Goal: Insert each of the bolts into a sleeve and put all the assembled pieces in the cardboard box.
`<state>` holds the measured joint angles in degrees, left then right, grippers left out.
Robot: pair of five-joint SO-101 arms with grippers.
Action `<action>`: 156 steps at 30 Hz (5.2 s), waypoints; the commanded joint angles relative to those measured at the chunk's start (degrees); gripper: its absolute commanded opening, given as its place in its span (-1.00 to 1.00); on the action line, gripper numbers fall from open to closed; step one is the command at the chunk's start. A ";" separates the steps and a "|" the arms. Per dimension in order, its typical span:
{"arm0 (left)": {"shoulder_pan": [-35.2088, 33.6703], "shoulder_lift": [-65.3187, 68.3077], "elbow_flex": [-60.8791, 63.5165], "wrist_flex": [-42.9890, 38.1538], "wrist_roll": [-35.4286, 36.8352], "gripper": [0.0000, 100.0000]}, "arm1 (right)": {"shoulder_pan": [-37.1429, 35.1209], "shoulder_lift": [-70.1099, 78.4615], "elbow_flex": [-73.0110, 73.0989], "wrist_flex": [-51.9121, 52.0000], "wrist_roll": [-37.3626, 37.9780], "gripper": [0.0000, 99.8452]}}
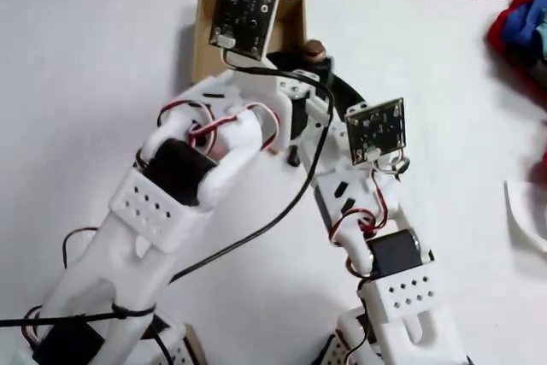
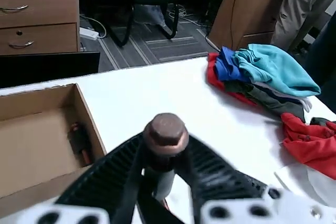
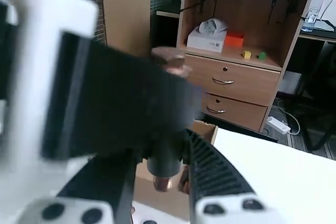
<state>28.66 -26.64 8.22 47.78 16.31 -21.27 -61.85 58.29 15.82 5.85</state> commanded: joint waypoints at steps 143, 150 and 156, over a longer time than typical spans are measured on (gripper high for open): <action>-46.33 -0.62 6.55 26.99 -18.02 -0.57 | 5.05 129.63 -139.08 44.79 -11.52 -0.75; -46.51 -0.53 5.93 24.18 -18.11 -0.57 | 6.20 129.71 -153.85 63.52 -11.16 -0.75; -46.86 -0.44 7.25 20.40 -24.35 -0.57 | 5.76 124.26 -153.41 77.76 -10.29 -0.75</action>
<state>-17.41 -26.73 15.16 69.93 -5.85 -15.82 69.05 -92.92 87.74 -5.85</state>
